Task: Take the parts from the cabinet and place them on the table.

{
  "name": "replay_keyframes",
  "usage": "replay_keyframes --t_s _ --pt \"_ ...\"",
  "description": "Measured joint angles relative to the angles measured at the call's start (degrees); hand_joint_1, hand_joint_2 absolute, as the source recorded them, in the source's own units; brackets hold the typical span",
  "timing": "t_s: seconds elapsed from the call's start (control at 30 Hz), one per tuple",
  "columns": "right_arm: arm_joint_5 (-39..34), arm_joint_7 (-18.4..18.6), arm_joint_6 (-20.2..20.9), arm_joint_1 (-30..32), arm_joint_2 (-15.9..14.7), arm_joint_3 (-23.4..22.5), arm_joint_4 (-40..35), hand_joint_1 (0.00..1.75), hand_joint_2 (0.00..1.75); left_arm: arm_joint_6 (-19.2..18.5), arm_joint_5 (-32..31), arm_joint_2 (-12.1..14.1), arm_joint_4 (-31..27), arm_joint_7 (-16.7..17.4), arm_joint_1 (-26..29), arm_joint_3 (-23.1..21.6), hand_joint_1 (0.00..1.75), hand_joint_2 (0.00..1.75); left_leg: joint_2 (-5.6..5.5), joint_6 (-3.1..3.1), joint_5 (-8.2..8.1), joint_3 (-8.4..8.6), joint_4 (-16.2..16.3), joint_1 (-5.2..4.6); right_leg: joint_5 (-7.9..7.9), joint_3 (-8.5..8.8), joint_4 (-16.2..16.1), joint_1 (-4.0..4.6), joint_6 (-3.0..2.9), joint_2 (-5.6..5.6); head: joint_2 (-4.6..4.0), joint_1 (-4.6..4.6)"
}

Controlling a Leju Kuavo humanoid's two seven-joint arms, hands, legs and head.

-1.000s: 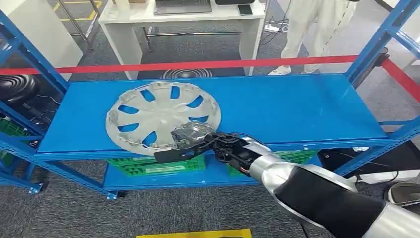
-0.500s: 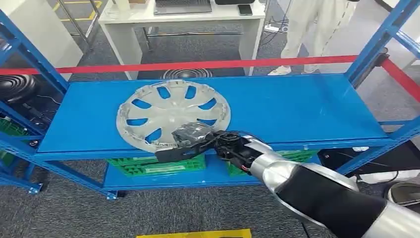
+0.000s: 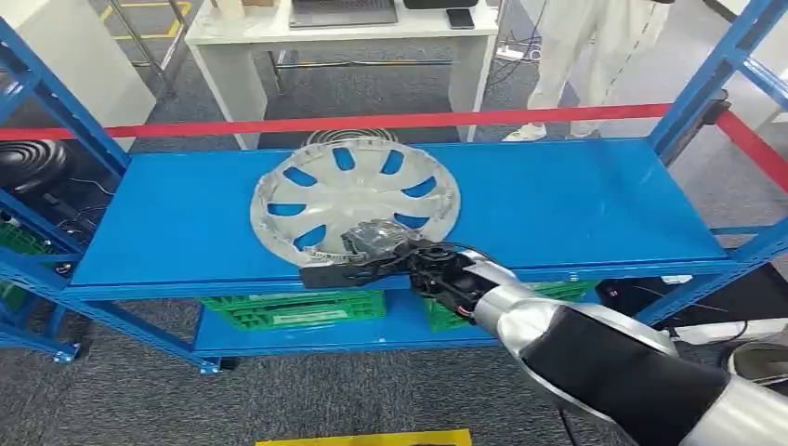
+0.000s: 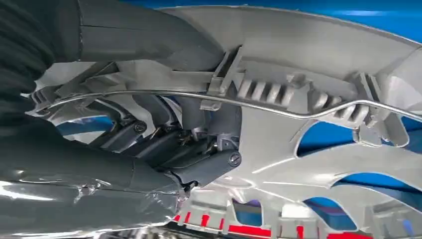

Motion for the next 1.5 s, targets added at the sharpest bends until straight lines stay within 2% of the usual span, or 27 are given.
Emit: replay_keyframes --t_s 0.5,0.6,0.7,0.8,0.97,1.2,1.4,1.5 --pt "-0.72 0.78 -0.07 0.0 -0.9 -0.46 0.0 1.75 1.75 0.22 0.5 0.0 0.0 -0.63 0.01 0.0 0.0 1.75 -0.01 0.0 0.0 0.01 0.0 0.0 0.0 0.0 0.0 0.0 0.0 -0.01 0.0 0.0" --pt "-1.13 0.79 -2.18 0.19 -0.96 -0.55 0.0 1.75 1.75 0.24 0.79 0.0 0.0 -0.61 0.02 0.02 0.0 1.75 -0.01 0.0 0.0 0.0 0.0 0.0 0.0 0.0 0.0 0.0 0.0 -0.01 0.0 -0.02" --pt "-3.76 -2.1 -7.48 0.77 -1.01 -1.23 0.0 1.75 1.75 0.39 0.94 0.0 0.0 -0.57 0.09 0.02 0.0 1.75 -0.01 0.0 0.0 -0.01 0.0 -0.01 0.01 0.0 0.0 0.0 0.02 -0.01 0.0 0.0" --pt "-9.89 -7.86 -12.5 0.89 -1.0 -2.66 -0.5 1.75 1.75 0.92 1.03 -0.02 0.0 -0.46 0.17 0.04 0.0 1.75 0.0 0.0 0.0 -0.02 0.01 -0.02 0.04 0.02 0.0 0.0 0.04 0.01 0.0 -0.02" --pt "-21.82 -16.38 -14.84 0.84 -1.03 -6.73 -3.89 1.75 1.75 1.36 1.16 -0.02 0.0 -0.13 0.38 0.07 0.0 1.75 0.0 0.0 0.0 -0.02 0.0 -0.02 0.04 0.04 0.01 0.01 0.04 0.05 0.0 0.0" --pt "-25.55 -16.57 -16.37 1.26 -1.09 -9.59 -12.23 1.75 1.75 1.42 1.2 0.0 0.0 -0.13 0.62 0.09 0.0 1.75 0.0 -0.01 0.0 -0.01 -0.07 0.0 0.02 -0.06 0.01 0.02 0.03 0.02 0.0 -0.02" --pt "-25.68 -16.31 -17.38 2.57 -1.7 -10.65 -19.52 1.75 1.75 1.46 1.18 0.0 0.0 -0.13 0.71 0.09 0.0 1.75 0.01 -0.01 0.0 -0.02 -0.07 0.0 0.01 -0.07 0.0 0.01 0.02 0.02 0.0 -0.04" --pt "-27.94 -17.77 -17.38 3.28 -1.95 -11.04 -22.17 1.75 1.75 1.46 1.16 0.0 0.0 -0.13 0.72 0.09 0.0 1.75 0.01 -0.01 0.0 -0.01 -0.07 0.0 0.01 -0.07 0.0 0.01 0.02 0.03 0.0 -0.04"
